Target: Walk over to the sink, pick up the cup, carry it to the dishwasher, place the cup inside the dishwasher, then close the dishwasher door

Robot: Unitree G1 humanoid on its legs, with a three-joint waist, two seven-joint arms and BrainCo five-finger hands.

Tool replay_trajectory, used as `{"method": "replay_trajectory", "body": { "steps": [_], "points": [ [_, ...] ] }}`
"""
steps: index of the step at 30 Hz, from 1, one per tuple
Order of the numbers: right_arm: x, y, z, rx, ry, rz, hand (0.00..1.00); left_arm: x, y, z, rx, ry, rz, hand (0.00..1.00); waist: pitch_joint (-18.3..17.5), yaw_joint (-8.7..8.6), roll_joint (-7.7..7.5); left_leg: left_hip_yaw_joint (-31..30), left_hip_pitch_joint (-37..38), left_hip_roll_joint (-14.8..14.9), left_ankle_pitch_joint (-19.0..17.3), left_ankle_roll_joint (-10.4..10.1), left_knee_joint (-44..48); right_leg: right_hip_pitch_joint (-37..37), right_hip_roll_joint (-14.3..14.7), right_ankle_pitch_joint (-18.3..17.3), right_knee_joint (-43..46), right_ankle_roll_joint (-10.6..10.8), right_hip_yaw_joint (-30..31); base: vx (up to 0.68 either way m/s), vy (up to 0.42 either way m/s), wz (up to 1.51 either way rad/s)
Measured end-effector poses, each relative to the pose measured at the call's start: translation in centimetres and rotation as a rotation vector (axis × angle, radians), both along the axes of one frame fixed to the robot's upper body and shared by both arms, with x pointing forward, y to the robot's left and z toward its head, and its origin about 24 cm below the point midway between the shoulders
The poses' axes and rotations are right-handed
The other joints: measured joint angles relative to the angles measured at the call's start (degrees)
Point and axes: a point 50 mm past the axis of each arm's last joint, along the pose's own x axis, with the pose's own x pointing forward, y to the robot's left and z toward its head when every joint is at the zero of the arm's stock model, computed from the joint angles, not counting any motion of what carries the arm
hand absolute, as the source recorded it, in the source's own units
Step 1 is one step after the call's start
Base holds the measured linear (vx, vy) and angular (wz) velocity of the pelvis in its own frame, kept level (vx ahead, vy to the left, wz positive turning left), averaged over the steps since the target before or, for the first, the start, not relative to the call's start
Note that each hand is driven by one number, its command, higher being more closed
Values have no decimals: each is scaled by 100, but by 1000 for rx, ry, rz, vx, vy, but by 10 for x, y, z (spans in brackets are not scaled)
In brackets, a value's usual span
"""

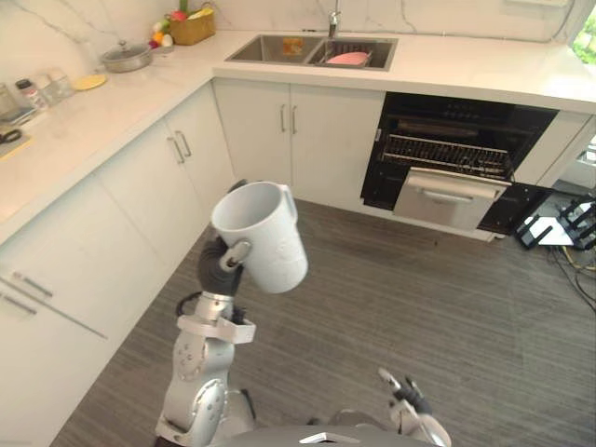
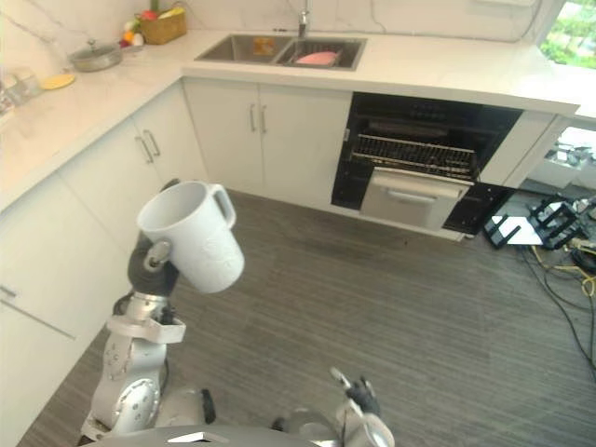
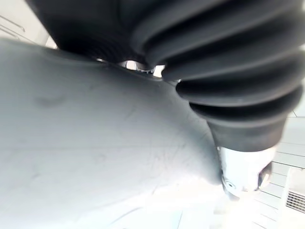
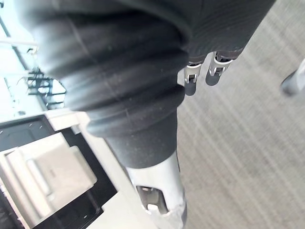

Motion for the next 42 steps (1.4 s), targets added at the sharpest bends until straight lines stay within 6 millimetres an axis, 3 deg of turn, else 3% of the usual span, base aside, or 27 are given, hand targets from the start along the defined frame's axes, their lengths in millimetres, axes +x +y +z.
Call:
{"method": "replay_trajectory", "body": {
  "steps": [1, 3, 4, 5, 6, 8, 10, 11, 12, 13, 14, 15, 16, 17, 20, 22, 23, 25, 26, 28, 31, 32, 33, 35, 37, 39, 42],
  "points": [
    [7, 0, 3, -9, -21, 8, 0, -1, 3, -1, -2, 7, 14, 100, -9, 3, 0, -103, 63, -208, 82, -72, -784, 116, -11, -6, -96, 18, 69, 525, 7, -60],
    [23, -4, 5, -33, -53, 16, 0, -3, 12, -7, -10, 36, 59, 100, -61, 73, -67, -682, 224, -876, 1148, -173, -2694, 420, -123, -59, -426, 115, 624, 575, 114, -85],
    [23, -7, 3, -38, -47, 0, 0, -3, 13, -7, -9, 38, 67, 100, -71, 67, -75, -790, 166, -970, 1334, -195, -2865, 470, -157, -86, -488, 162, 713, 491, 157, -74],
    [13, -22, -3, -57, -26, -70, 0, 0, 14, -6, -13, 31, 79, 100, -78, 64, -72, -848, 74, -1068, 1667, -150, -3110, 581, -215, -173, -560, 306, 848, 581, 217, -36],
    [-1, -37, -8, -97, -42, -110, 0, 3, 17, -6, -11, 21, 92, 100, -83, 110, -90, -686, 125, -1118, 2060, 201, -3201, 742, -314, -293, -566, 488, 930, 484, 194, -25],
    [-16, -47, -7, -136, -89, -106, 0, 8, 30, -7, -4, 17, 143, 100, -133, 13, -280, -495, 295, -1351, 1802, 492, -2938, 815, -648, -408, -325, 666, 1092, 576, 208, -18],
    [-11, -53, 0, -169, -149, -97, 0, 13, 44, -5, -5, 9, 187, 100, -87, -29, -350, -324, 8, -1188, 1089, 580, -1523, 906, -666, -290, 210, 684, 1289, 455, 179, -36],
    [-21, -57, 1, -186, -154, -117, 0, 13, 48, -4, 5, 0, 190, 100, -141, -17, -389, -235, 94, -1260, 797, 356, -1342, 915, -695, -332, 920, 784, 1146, 241, 150, -24],
    [-26, -61, 2, -205, -159, -125, 0, 13, 48, -3, 11, -6, 181, 100, -186, -15, -355, -258, 295, -1254, 741, 530, -1538, 838, -724, -337, 1471, 855, 1024, 270, 202, -6],
    [-34, -60, 0, -210, -163, -143, 0, 12, 49, -3, 40, -15, 164, 100, -324, -24, -566, -213, 637, -1463, 360, 688, -1612, 472, -1016, -188, 2758, 1067, 929, 341, 198, 25],
    [-41, -59, -1, -206, -171, -174, 0, 11, 51, -3, 61, -16, 152, 100, -400, -83, -764, -291, 973, -1733, 147, 785, -1777, 56, -1378, 585, 3809, 1190, 869, 395, 182, 28],
    [-43, -59, 0, -211, -178, -188, 0, 10, 50, -2, 63, -18, 147, 100, -393, -96, -782, -342, 1153, -1806, 106, 823, -1894, -150, -1547, 1029, 4265, 1068, 762, 464, 159, 16],
    [-41, -62, 3, -232, -208, -203, 0, 9, 50, -1, 59, -23, 148, 100, -362, -114, -751, -353, 1455, -1850, 2, 870, -2058, -692, -1748, 811, 5123, 640, 630, 455, 169, 0],
    [-38, -64, 8, -253, -239, -206, 0, 9, 49, -3, 62, -14, 150, 100, -342, -180, -668, -404, 1647, -1832, -41, 893, -2189, -1088, -1728, 496, 5438, 535, 598, 418, 165, 14],
    [-17, -63, 41, -319, -419, -229, 0, 9, 43, -3, 98, -8, 137, 100, -242, -516, -458, -595, 2303, -1690, -45, 771, -2732, -1927, -1433, -210, 4511, 773, 350, 435, 129, 34],
    [-7, -61, 62, -353, -517, -258, 0, 9, 39, -4, 114, -4, 115, 100, -132, -586, -451, -654, 2763, -1656, -114, 633, -2975, -2094, -1363, -248, 3365, 756, -109, 523, 53, 10],
    [-1, -61, 76, -378, -570, -278, 0, 7, 38, -6, 121, 2, 109, 100, -73, -596, -499, -647, 3039, -1659, -219, 462, -3065, -2074, -1276, -112, 2608, 593, -428, 584, 3, -7],
    [5, -64, 95, -413, -640, -308, 0, 1, 41, -6, 135, 10, 111, 100, -139, -599, -754, -616, 3408, -1823, -412, 297, -3111, -1882, -1189, 856, 1470, 10, -1037, 615, -16, -32],
    [11, -70, 109, -451, -690, -309, 0, -3, 39, -10, 112, 27, 117, 100, -134, -561, -553, -594, 3561, -1663, -591, 300, -3052, -1804, -1049, 615, 1543, -350, -1215, 602, -20, -62],
    [21, -69, 135, -474, -795, -345, 0, -4, 33, -10, 109, 17, 99, 100, -155, -565, -421, -500, 3551, -1520, -620, 308, -2759, -1745, -807, 295, 1565, -270, -1071, 544, -33, -53],
    [22, -68, 168, -531, -895, -406, 0, -4, 16, -8, 74, 11, 42, 100, -121, -648, -368, -333, 3094, -1204, -455, 255, -988, -1339, -597, -175, 1571, -159, -985, 555, -37, -23],
    [19, -66, 183, -568, -931, -430, 0, -5, 10, -7, 59, 10, 19, 100, -96, -655, -349, -218, 2540, -982, 192, 194, 384, -1105, -515, -291, 1464, -171, -852, 374, 38, -41],
    [17, -61, 196, -602, -970, -436, 0, -7, 5, -7, 55, 9, 5, 100, -75, -603, -319, -57, 1928, -574, 441, 152, 1675, -850, -400, -377, 1279, -187, -707, 372, 52, -48],
    [15, -56, 207, -656, -999, -443, 0, -10, -1, -4, 43, -2, -14, 100, -43, -585, -267, -59, 1191, -57, 109, 251, 2551, -466, -311, -488, 1070, -175, -542, 369, 43, -54],
    [18, -54, 213, -681, -1011, -440, 0, -12, -3, -5, 36, 3, -21, 100, -44, -454, -276, -159, 817, 47, -262, 205, 2076, -186, -355, -508, 896, -67, -153, 395, 90, -102],
    [23, -55, 218, -691, -1030, -442, 0, -12, -3, -7, 31, 11, -18, 100, -43, -363, -285, -381, 617, -156, -522, 88, 843, -17, -473, -483, 757, 76, 333, 380, 179, -129],
    [36, -48, 227, -678, -1084, -373, 0, -15, -5, -11, 33, 29, -21, 100, -39, -230, -297, -1448, 384, -849, -235, -71, -1247, 132, -662, -456, 488, 327, 1361, 378, 324, -150]
  ]
}}
